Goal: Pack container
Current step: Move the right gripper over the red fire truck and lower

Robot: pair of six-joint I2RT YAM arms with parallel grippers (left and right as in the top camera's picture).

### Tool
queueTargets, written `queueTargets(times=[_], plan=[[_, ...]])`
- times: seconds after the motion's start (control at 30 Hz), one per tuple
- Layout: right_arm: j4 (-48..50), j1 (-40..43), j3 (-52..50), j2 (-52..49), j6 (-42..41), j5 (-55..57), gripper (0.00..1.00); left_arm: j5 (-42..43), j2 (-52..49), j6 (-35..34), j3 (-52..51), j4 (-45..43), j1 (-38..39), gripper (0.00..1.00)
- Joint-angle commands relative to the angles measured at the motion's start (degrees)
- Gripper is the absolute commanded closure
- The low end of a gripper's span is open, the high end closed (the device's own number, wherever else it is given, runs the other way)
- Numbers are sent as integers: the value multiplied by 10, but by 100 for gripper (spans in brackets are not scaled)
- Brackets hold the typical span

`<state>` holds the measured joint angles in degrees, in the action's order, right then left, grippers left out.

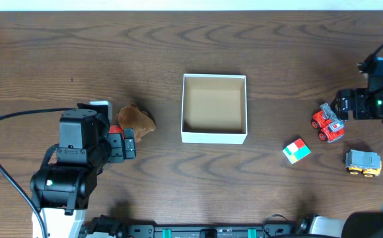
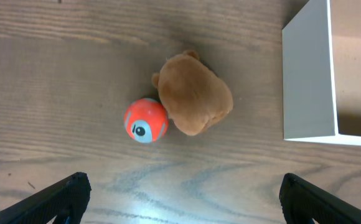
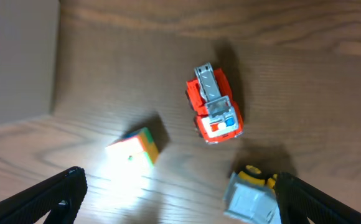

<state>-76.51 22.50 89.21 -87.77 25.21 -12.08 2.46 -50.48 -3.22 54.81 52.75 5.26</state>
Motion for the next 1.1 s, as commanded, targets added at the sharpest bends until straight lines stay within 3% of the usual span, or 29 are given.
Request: queueTargets(times=[0.0,0.23,1.07], plan=[[6,3,11,-46,97,14,1,0,0,-8,10,-5,-1,2],[20,3,11,-120,173,14,1,0,0,-8,10,-6,-1,2],[72,-2,-5,-278,193,48,1,0,0,-8,10,-30,-1,2]])
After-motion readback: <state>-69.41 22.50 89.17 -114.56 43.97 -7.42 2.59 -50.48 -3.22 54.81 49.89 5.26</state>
